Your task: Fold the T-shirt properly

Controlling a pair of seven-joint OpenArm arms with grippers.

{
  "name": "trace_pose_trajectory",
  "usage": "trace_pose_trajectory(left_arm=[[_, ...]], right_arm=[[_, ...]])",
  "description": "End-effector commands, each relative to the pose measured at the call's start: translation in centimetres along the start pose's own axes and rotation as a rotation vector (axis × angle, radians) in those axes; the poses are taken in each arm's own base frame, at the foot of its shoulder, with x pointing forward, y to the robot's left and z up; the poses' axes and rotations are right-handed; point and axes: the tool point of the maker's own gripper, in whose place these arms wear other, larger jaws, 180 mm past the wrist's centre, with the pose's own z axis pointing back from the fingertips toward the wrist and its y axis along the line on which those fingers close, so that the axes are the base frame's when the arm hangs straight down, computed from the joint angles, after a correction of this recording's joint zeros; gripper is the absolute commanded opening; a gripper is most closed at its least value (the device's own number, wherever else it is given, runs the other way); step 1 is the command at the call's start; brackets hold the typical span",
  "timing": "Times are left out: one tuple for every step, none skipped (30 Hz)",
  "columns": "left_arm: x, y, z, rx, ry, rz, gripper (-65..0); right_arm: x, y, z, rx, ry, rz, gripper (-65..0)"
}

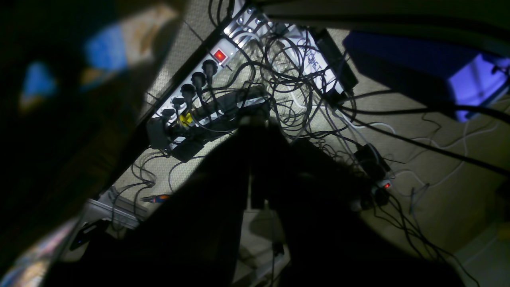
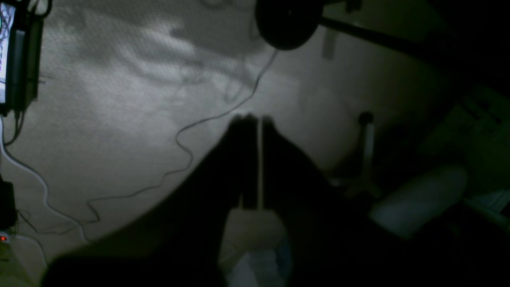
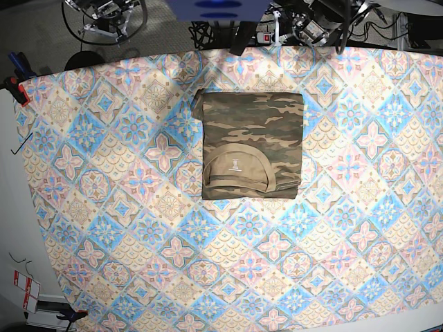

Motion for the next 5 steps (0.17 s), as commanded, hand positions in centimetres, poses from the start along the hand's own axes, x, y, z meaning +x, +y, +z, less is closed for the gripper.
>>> trace_pose_trajectory(left_arm=[[0.13,0.28,0.10,0.002,-0.011,-0.002,-65.0],[0.13,0.28,0.10,0.002,-0.011,-0.002,-65.0],[0.13,0.28,0.10,0.002,-0.011,-0.002,-65.0],[0.08,0.22,0.10,0.001,-0.011,0.001,-65.0],[0.11,0.24,0.10,0.002,-0.013,0.007,-65.0]], right_arm=[[-0.55,-0.79,-0.02,-0.018,0.006,0.009,-63.6],[-0.43,-0.76,-0.02,-0.017,0.003,0.010,-63.6],[-0.34,-0.80,-0.04,-0.018,0.002,0.009,-63.6],[-0.34,-0.80,-0.04,-0.018,0.002,0.009,-63.6],[-0.34,-0.80,-0.04,-0.018,0.002,0.009,-63.6]])
